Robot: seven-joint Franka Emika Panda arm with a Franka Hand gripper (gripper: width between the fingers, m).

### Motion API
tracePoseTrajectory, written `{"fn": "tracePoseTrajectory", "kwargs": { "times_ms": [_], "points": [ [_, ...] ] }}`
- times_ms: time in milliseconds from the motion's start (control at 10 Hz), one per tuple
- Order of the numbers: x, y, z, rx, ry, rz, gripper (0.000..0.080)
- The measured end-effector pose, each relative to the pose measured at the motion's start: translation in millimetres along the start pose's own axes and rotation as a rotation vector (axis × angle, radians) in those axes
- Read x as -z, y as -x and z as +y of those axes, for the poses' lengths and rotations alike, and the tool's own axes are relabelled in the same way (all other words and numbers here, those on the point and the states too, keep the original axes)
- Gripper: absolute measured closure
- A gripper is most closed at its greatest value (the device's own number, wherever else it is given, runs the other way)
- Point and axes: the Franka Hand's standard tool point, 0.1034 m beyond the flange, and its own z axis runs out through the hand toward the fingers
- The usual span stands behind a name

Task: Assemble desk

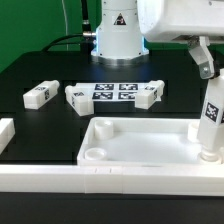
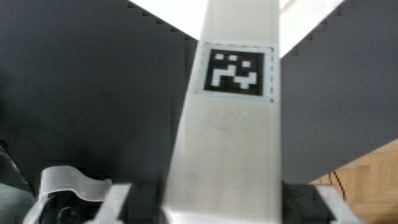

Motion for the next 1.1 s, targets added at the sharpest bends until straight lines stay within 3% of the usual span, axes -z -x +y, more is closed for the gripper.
{"fn": "tracePoseTrajectory", "kwargs": {
  "times_ms": [600,1100],
  "points": [
    [-11.8,10.4,-6.4,0.001,-0.008,-0.011,0.0501],
    [-10.7,16.0,-5.7,0.001,0.022,0.053,0.0501]
  ]
}}
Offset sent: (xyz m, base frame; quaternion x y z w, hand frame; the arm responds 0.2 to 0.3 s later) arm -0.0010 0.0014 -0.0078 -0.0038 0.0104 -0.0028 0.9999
